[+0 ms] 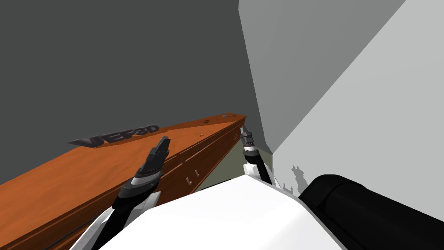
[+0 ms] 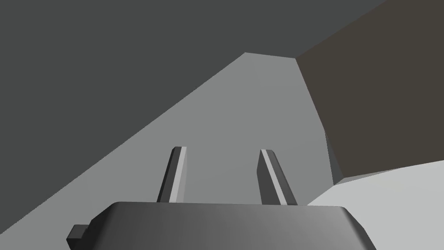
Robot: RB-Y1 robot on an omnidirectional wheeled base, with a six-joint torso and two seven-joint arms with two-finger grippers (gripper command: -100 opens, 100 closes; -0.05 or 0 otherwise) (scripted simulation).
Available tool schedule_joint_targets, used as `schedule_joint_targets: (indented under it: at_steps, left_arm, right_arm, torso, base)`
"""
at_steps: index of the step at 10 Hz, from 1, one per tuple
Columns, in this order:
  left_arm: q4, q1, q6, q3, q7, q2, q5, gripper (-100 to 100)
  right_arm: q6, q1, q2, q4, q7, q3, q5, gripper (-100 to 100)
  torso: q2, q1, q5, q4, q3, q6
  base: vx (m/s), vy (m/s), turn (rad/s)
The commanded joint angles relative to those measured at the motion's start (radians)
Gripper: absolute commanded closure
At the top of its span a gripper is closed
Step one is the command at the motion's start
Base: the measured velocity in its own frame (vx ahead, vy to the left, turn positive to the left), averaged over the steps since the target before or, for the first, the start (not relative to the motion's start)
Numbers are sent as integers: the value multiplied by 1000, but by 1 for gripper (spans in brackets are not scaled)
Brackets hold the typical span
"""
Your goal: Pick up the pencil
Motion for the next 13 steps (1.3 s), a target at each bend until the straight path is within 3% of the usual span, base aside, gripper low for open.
schedule_joint_targets:
  at_steps: [1,2,3,4,5,6,7,8,9,10,11,12,13]
  left_arm:
    - [6,-2,-15,10,-34,19,-19,-100]
    - [18,-7,-41,29,-72,58,-60,-100]
    - [18,-7,-41,29,-85,58,-60,-100]
    - [29,-13,-69,49,-119,98,-103,-100]
    - [29,-13,-69,49,-138,98,-103,-100]
    - [42,-18,-97,70,-172,140,-147,-100]
    - [42,-18,-97,70,-194,140,-148,-100]
    - [55,-24,-127,92,-225,183,-191,-100]
    - [55,-24,-127,92,-252,183,-194,-100]
    - [68,-30,-157,114,-282,226,-236,-100]
    - [68,-30,-157,114,-310,226,-242,-100]
    - [82,-36,-187,137,-339,269,-284,-100]
    - [82,-36,-187,137,-369,270,-291,-100]
  right_arm:
    - [0,0,0,0,0,0,0,0]
    - [0,0,0,0,0,0,0,0]
    - [0,0,0,0,0,0,0,0]
    - [0,0,0,0,0,0,0,0]
    - [0,0,0,0,0,0,0,0]
    - [0,0,0,0,0,0,0,0]
    - [0,0,0,0,0,0,0,0]
    - [0,0,0,0,0,0,0,0]
    - [0,0,0,0,0,0,0,0]
    - [0,0,0,0,0,0,0,0]
    - [0,0,0,0,0,0,0,0]
    - [0,0,0,0,0,0,0,0]
    - [0,0,0,0,0,0,0,0]
  torso:
    - [0,0,0,0,0,0]
    - [0,0,0,0,0,0]
    - [0,0,0,0,0,0]
    - [0,0,0,0,0,0]
    - [0,0,0,0,0,0]
    - [0,0,0,0,0,0]
    - [-1,0,0,0,0,0]
    - [-1,0,0,0,0,0]
    - [-1,0,0,0,0,0]
    - [-1,-1,0,0,0,0]
    - [-1,-1,0,0,-1,0]
    - [-1,-1,0,0,0,0]
    - [-1,-1,0,0,-1,0]
  base:
    - [-2,11,-64]
    - [-1,9,-112]
    - [0,10,-64]
    - [2,8,-151]
    - [1,11,-63]
    - [3,7,-130]
    - [3,8,-75]
    - [5,5,-132]
    - [5,7,-74]
    - [7,4,-137]
    - [7,6,-80]
    - [9,1,-108]
    - [8,4,-95]
